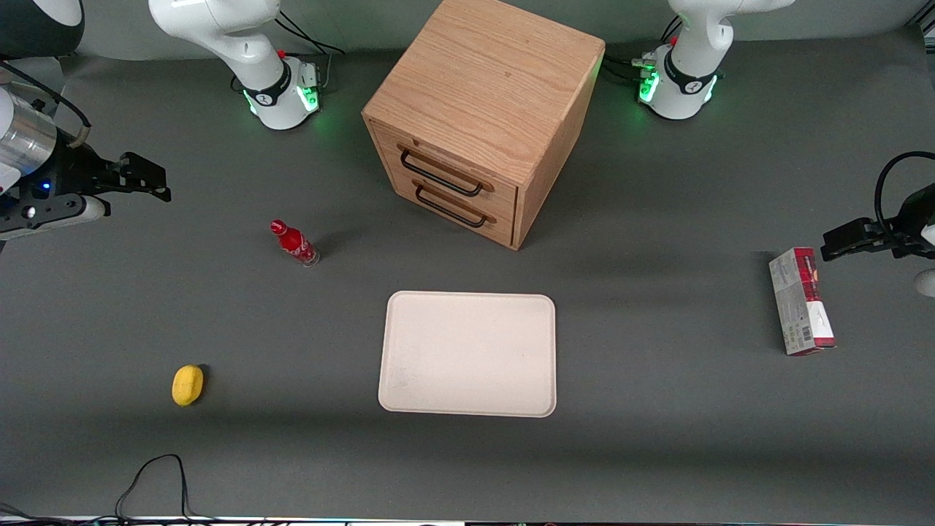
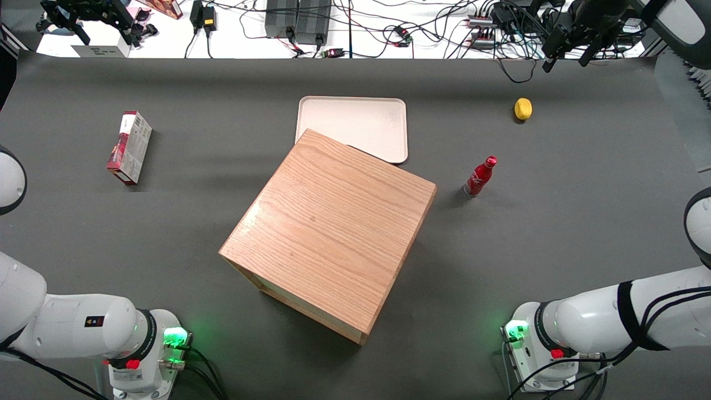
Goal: Open upper drawer
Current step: 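Move the right gripper toward the upper drawer's black handle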
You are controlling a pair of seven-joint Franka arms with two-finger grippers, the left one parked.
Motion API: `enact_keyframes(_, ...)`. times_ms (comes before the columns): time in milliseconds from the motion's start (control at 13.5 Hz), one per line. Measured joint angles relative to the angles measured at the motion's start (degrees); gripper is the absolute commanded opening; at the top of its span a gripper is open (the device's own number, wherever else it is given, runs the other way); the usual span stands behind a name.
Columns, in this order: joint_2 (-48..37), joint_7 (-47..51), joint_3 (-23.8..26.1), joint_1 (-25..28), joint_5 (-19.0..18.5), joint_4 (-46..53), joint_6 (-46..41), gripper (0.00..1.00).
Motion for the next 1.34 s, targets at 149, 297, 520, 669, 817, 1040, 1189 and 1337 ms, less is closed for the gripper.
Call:
enact_keyframes(149,1.82,-2.12,0.24,2.52,1.04,1.43,0.00,1.00)
enact_keyframes(297,4.23,-2.37,0.55,6.62,1.57,3.76,0.01,1.00)
enact_keyframes(520,8.95,-2.37,0.78,12.92,1.83,8.68,0.01,1.00)
enact_keyframes(669,11.93,-2.37,0.97,15.00,4.68,10.78,0.16,1.00)
enact_keyframes(817,14.86,-2.57,1.51,15.67,8.48,13.08,0.18,1.00)
enact_keyframes(1040,18.70,-3.42,3.03,17.91,9.73,15.76,0.75,1.00)
enact_keyframes(1189,21.03,-6.88,5.36,18.89,9.75,16.51,2.44,1.00)
enact_keyframes(1337,23.47,-10.22,7.82,19.10,9.76,16.71,4.23,1.00)
